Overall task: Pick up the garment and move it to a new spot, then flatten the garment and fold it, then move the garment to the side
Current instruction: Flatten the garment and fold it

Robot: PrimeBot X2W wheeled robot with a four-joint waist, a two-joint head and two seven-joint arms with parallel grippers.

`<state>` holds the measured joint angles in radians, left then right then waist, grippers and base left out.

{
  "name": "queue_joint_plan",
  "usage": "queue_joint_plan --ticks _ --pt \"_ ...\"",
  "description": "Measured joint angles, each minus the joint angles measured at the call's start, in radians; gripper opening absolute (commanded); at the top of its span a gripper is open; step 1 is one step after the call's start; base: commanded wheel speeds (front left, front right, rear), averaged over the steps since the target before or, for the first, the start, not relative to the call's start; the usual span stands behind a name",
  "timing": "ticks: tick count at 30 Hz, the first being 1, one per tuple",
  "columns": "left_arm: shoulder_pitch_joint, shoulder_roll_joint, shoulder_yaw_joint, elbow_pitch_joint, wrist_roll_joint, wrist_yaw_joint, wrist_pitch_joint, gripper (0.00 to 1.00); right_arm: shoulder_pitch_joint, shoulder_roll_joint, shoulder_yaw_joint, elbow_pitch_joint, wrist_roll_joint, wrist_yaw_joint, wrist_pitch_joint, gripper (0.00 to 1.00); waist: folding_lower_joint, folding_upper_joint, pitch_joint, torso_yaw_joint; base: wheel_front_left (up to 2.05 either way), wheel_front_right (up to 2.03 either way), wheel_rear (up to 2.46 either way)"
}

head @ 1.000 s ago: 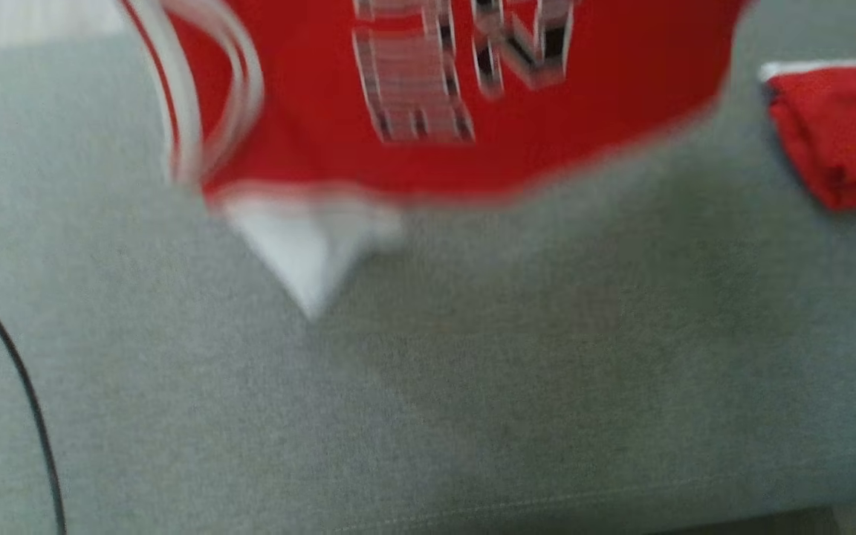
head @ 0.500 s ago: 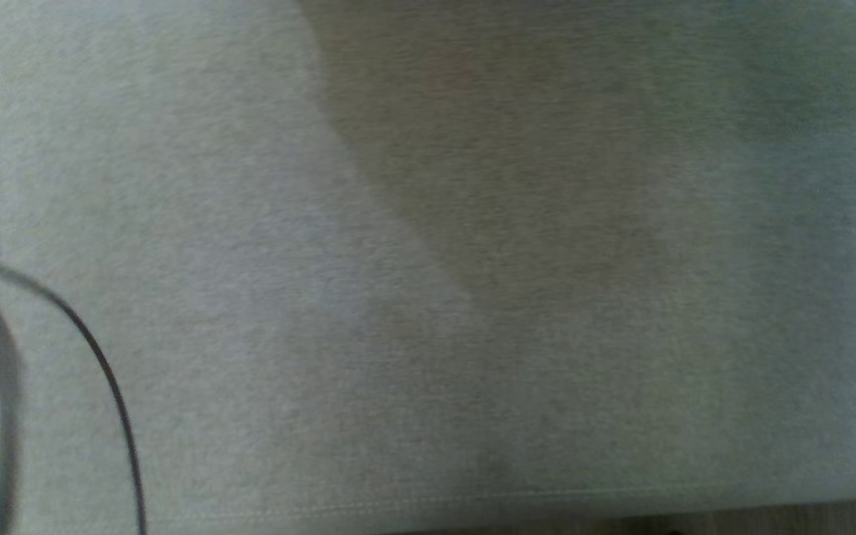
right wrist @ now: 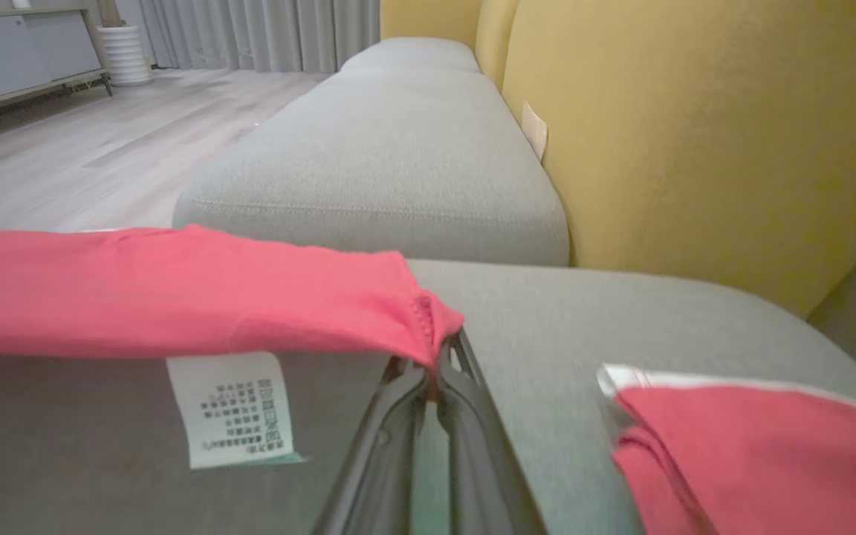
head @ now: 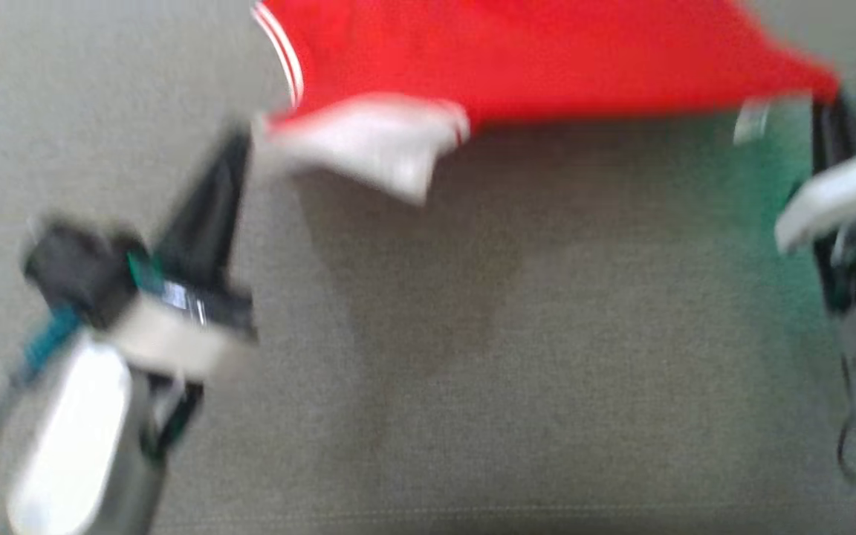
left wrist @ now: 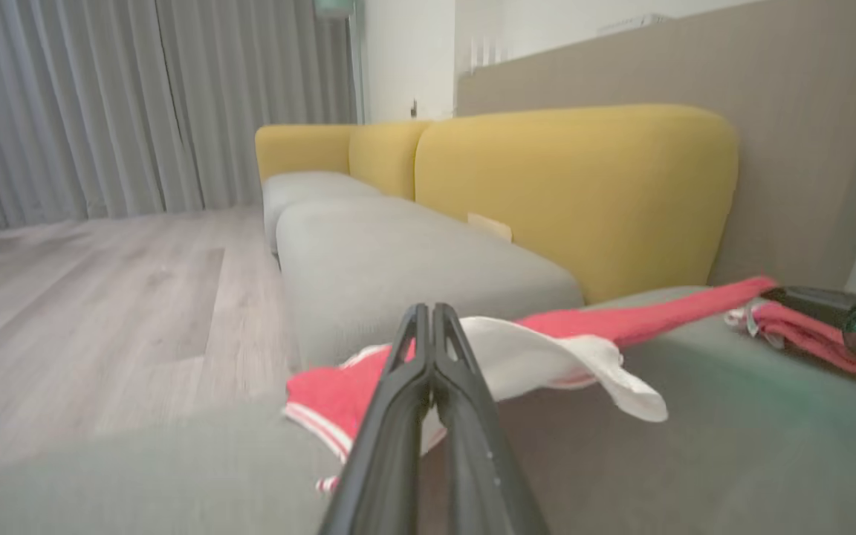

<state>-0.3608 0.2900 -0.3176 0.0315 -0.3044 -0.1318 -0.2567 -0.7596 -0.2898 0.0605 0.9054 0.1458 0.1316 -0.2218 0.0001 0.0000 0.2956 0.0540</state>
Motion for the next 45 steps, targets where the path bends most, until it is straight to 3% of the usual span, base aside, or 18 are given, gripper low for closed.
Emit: queue_joint_plan --ticks 11,19,27,35,45 --pt "0.47 -0.053 0.053 -0.086 0.116 0.0 0.0 0.0 0.445 -0.005 -0.05 -0.214 0.083 0.0 0.073 0.0 -0.0001 0.0 -0.197 -0.009 0.0 0.0 0.0" --pt "0.618 -0.095 0.108 -0.14 0.154 0.001 0.001 0.0 0.775 0.026 -0.149 -0.5 0.069 0.0 0.205 0.0 -0.0001 0.0 -0.265 0.01 0.0 0.0 0.0" --pt "0.537 -0.116 0.068 -0.107 0.183 0.001 0.001 0.0 0.825 0.057 -0.187 -0.726 0.033 0.0 0.368 0.0 -0.0001 0.0 -0.225 0.022 0.0 0.0 0.0" --pt "0.277 -0.17 0.038 -0.002 0.228 0.001 0.001 0.0 0.714 0.057 -0.206 -0.735 0.02 0.0 0.444 0.0 -0.0001 0.0 -0.142 0.049 0.0 0.0 0.0" --pt "0.084 -0.167 0.013 0.111 0.247 0.001 0.001 0.0 0.591 0.054 -0.228 -0.681 0.013 0.0 0.452 0.0 -0.0001 0.0 -0.052 0.068 0.0 0.0 0.0"
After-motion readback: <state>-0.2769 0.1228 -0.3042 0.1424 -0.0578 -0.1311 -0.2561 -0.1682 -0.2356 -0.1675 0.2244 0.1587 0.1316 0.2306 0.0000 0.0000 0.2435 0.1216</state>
